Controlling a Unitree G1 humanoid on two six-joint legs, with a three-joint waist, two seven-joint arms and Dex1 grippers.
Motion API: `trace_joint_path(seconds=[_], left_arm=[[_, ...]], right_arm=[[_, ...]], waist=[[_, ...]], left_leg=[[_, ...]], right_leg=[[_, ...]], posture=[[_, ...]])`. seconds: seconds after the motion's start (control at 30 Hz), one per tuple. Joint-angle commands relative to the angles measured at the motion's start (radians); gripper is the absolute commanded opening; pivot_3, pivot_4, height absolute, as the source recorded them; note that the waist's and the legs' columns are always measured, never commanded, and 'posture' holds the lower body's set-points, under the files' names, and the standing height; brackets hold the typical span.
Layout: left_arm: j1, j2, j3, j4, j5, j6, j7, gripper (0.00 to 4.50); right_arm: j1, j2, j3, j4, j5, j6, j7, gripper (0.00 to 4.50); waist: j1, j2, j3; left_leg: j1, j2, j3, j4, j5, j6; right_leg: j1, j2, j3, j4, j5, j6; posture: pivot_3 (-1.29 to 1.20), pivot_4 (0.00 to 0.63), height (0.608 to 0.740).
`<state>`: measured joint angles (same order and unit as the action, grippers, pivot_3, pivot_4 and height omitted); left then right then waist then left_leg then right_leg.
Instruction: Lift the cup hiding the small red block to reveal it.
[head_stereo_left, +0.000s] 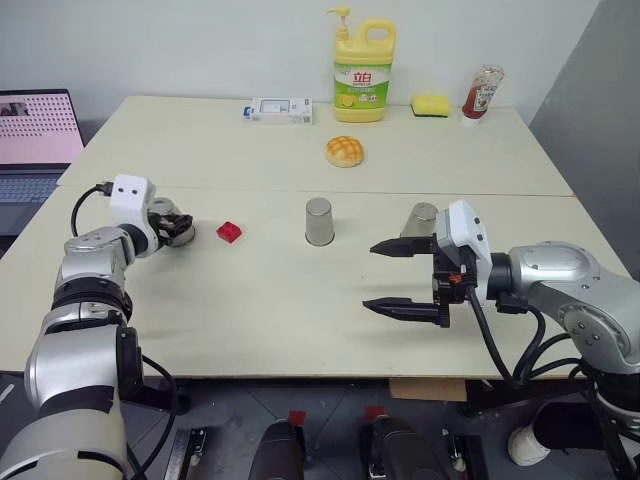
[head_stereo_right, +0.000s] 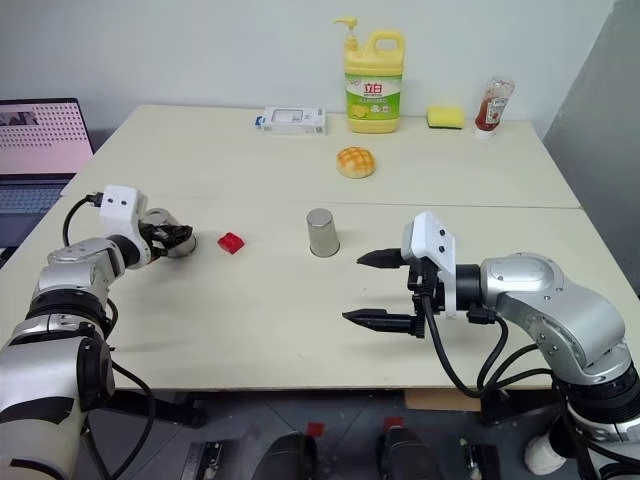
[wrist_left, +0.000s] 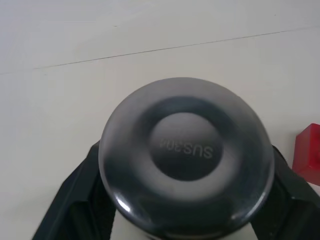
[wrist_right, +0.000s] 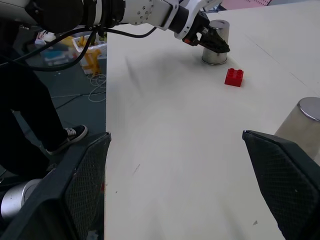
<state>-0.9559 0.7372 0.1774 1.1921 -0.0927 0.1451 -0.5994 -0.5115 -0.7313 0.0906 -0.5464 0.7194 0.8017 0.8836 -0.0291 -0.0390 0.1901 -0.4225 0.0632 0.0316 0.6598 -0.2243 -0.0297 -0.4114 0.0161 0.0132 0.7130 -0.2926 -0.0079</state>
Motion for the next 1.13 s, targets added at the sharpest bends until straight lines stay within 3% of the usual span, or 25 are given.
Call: trace_joint_path(seconds=[0.03, 0.27, 0.47, 0.8, 0.97, 1.13], left_arm=[[-0.023, 0.018, 0.035, -0.01, -0.024, 0.011, -0.012, 4.31], [-0.033, 0.065, 0.045, -0.097, -0.028, 0.018, -0.044, 4.45], [0.014, 0.12, 0.02, -0.34, -0.028, 0.05, -0.13, 4.45], [0.383, 0.326, 0.021, -0.897, -0.159, 0.267, -0.544, 4.45], [0.554, 0.386, 0.068, -1.049, -0.228, 0.345, -0.623, 4.45], [0.606, 0.393, 0.1, -1.091, -0.257, 0.372, -0.619, 4.45]], right_arm=[[0.007, -0.002, -0.024, -0.035, 0.004, -0.013, -0.009, 4.5], [0.015, 0.0, -0.035, -0.048, 0.018, -0.007, -0.027, 4.5], [0.023, 0.01, -0.049, -0.045, 0.02, -0.021, -0.045, 4.5], [0.07, -0.048, -0.115, 0.012, -0.025, -0.078, -0.012, 4.5], [0.072, -0.103, -0.152, 0.056, -0.013, -0.066, 0.036, 4.5], [0.065, -0.121, -0.162, 0.067, 0.002, -0.053, 0.057, 4.5]], waist=[[0.0, 0.0, 0.0], [0.0, 0.0, 0.0], [0.0, 0.0, 0.0], [-0.004, 0.0, 0.0], [-0.002, 0.0, 0.0], [0.0, 0.0, 0.0]], left_leg=[[0.0, 0.0, 0.0, 0.0, 0.0, 0.0], [0.0, 0.0, 0.0, 0.0, 0.0, 0.0], [0.0, 0.0, 0.0, 0.0, 0.0, 0.0], [0.002, 0.003, -0.001, 0.0, 0.0, 0.0], [0.004, 0.003, 0.0, -0.001, 0.0, 0.0], [0.004, 0.003, -0.001, -0.001, 0.0, 0.0]], right_leg=[[0.0, 0.0, 0.0, 0.0, 0.0, 0.0], [0.0, 0.0, 0.0, 0.0, 0.0, 0.0], [0.0, 0.0, 0.0, 0.0, 0.0, 0.0], [0.0, -0.001, 0.002, 0.001, 0.0, -0.001], [0.001, -0.002, 0.003, 0.001, -0.001, -0.001], [0.001, -0.002, 0.003, 0.001, -0.001, -0.001]], posture=[[0.0, 0.15, 0.74], [0.0, 0.15, 0.74], [0.0, 0.15, 0.74], [0.0, 0.15, 0.74], [0.0, 0.15, 0.74], [0.0, 0.15, 0.74]])
